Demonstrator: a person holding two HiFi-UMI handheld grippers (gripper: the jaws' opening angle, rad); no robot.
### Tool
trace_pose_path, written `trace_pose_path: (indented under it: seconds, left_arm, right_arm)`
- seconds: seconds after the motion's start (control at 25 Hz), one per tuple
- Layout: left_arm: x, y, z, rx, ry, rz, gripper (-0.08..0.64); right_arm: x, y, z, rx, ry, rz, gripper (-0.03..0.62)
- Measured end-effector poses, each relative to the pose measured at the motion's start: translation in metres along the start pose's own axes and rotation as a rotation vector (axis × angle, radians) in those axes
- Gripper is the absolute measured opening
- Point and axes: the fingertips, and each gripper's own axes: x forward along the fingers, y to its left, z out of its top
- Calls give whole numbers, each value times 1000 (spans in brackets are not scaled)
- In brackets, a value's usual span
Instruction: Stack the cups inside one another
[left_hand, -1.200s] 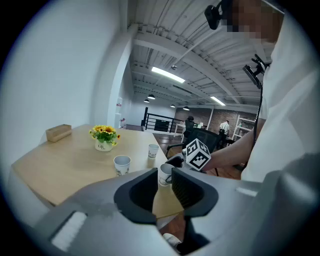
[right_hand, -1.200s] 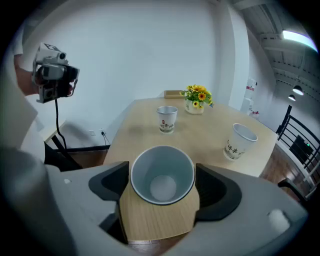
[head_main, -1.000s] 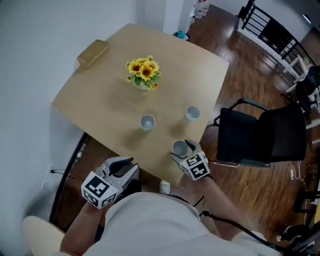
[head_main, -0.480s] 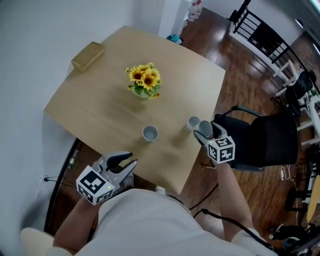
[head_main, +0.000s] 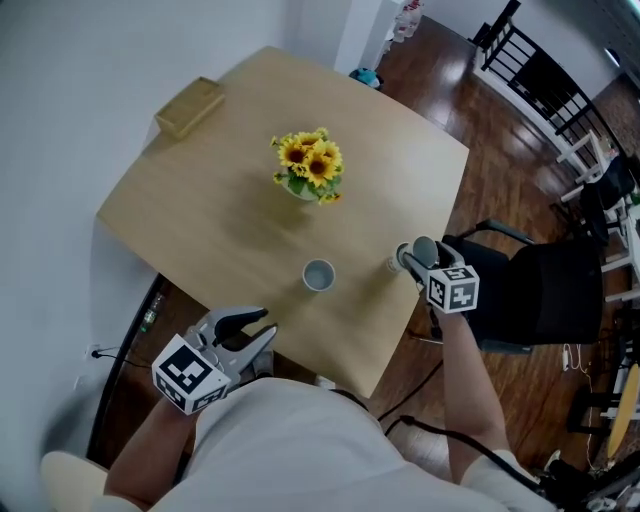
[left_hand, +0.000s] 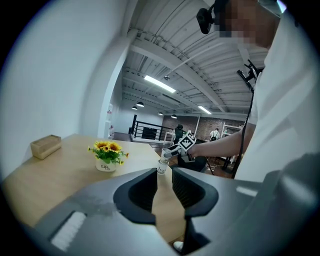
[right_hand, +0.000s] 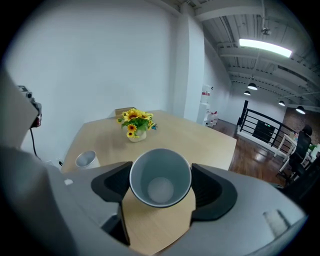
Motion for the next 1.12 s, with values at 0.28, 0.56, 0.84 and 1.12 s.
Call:
trace_pose_path:
  seconds: [0.28,0.56,0.84,1.12]
  left_arm:
    - [-2,6,-2,-8,4,-1,112]
    - [2,5,-1,8,5,-31,118]
    - [7,3,8,33,-9,-85,124]
    - [4,3,9,55,-4,-127,124]
  right_arm:
    - [15,3,-11,-3,44,-6,392]
    - [-3,19,2,-16,5,-7,397]
    - [-31,70,9,-55,-32,29,397]
    - [-24,141,-3,-78,-4,130,399]
